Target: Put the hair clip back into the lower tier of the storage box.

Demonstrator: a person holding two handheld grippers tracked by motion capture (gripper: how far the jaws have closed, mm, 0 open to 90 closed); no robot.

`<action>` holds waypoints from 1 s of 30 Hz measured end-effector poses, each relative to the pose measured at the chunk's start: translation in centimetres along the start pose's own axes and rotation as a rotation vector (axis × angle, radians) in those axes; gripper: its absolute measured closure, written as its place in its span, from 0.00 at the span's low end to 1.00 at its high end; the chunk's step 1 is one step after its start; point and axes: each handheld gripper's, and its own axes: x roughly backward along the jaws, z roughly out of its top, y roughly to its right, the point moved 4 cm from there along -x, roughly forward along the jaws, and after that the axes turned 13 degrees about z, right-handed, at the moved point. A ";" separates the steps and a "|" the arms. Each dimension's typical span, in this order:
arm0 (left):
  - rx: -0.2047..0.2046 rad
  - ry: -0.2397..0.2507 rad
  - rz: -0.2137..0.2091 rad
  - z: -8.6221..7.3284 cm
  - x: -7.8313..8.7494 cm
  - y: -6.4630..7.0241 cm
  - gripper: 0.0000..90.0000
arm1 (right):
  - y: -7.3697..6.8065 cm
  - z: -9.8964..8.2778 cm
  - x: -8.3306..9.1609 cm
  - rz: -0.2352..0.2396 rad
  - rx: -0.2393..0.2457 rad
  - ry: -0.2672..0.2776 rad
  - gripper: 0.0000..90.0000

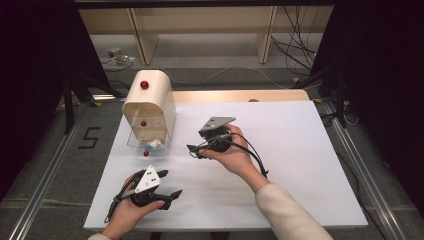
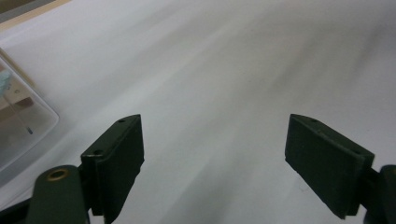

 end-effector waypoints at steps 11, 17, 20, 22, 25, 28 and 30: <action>0.000 -0.002 0.001 0.0 -0.1 0.1 0.22 | 0.6 -2.5 2.4 -0.038 -0.035 -0.006 0.37; 0.009 -0.003 -0.002 0.0 -0.2 0.2 0.22 | 0.8 -3.5 3.5 -0.054 -0.048 0.002 0.37; 0.007 -0.003 -0.001 0.0 -0.2 0.1 0.22 | 0.8 -3.9 4.0 -0.060 -0.049 0.000 0.37; 0.009 -0.002 -0.002 0.0 -0.1 0.0 0.22 | 0.8 -4.2 4.3 -0.067 -0.058 -0.003 0.37; 0.016 -0.003 0.001 0.0 -0.2 0.1 0.22 | 1.0 -4.7 5.0 -0.077 -0.059 0.000 0.37; 0.016 -0.003 0.003 0.0 -0.2 0.0 0.22 | 1.1 -5.3 5.6 -0.087 -0.068 -0.001 0.37; 0.017 -0.003 0.003 0.0 -0.1 0.0 0.22 | 1.2 -5.8 6.0 -0.093 -0.071 -0.001 0.37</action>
